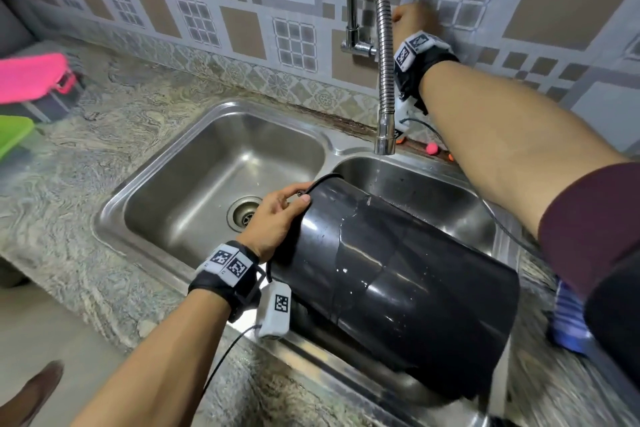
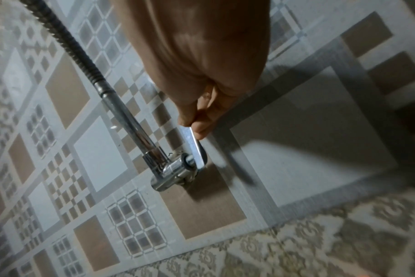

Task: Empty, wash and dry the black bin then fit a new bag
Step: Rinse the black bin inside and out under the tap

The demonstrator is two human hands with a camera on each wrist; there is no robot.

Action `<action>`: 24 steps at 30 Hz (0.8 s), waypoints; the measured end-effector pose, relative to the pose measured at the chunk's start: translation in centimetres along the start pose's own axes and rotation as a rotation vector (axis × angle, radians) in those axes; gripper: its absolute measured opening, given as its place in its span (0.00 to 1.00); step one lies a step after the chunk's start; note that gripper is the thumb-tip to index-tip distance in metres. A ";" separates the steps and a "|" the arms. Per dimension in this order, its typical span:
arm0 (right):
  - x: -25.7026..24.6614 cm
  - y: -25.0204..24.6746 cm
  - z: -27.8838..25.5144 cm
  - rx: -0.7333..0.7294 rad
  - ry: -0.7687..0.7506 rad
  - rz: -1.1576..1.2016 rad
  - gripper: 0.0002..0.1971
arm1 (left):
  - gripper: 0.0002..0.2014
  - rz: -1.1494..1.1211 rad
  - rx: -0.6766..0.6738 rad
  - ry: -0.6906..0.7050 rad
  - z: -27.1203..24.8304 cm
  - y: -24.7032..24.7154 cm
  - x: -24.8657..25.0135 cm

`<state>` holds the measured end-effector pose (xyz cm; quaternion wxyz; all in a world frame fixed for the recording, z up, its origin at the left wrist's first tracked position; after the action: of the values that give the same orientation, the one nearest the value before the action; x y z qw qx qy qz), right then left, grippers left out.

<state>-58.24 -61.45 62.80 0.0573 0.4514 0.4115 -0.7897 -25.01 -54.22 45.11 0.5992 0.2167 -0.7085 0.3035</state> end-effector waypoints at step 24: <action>5.4 -6.6 -30.3 0.139 0.124 -0.047 0.13 | 0.14 -0.049 0.120 0.050 -1.8 0.7 2.7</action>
<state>-44.28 -34.34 54.98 -0.0183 0.4924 0.3688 -0.7881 -24.72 -52.30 47.86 0.6098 0.2621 -0.6683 0.3358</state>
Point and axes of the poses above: each hand's wrist, its own z-axis towards the middle knuckle, its own y-axis out of the palm, x = y × z, the point moved 6 cm from there along z, towards the middle knuckle, and after that the axes turned 13 degrees about z, right-handed, at the moved point
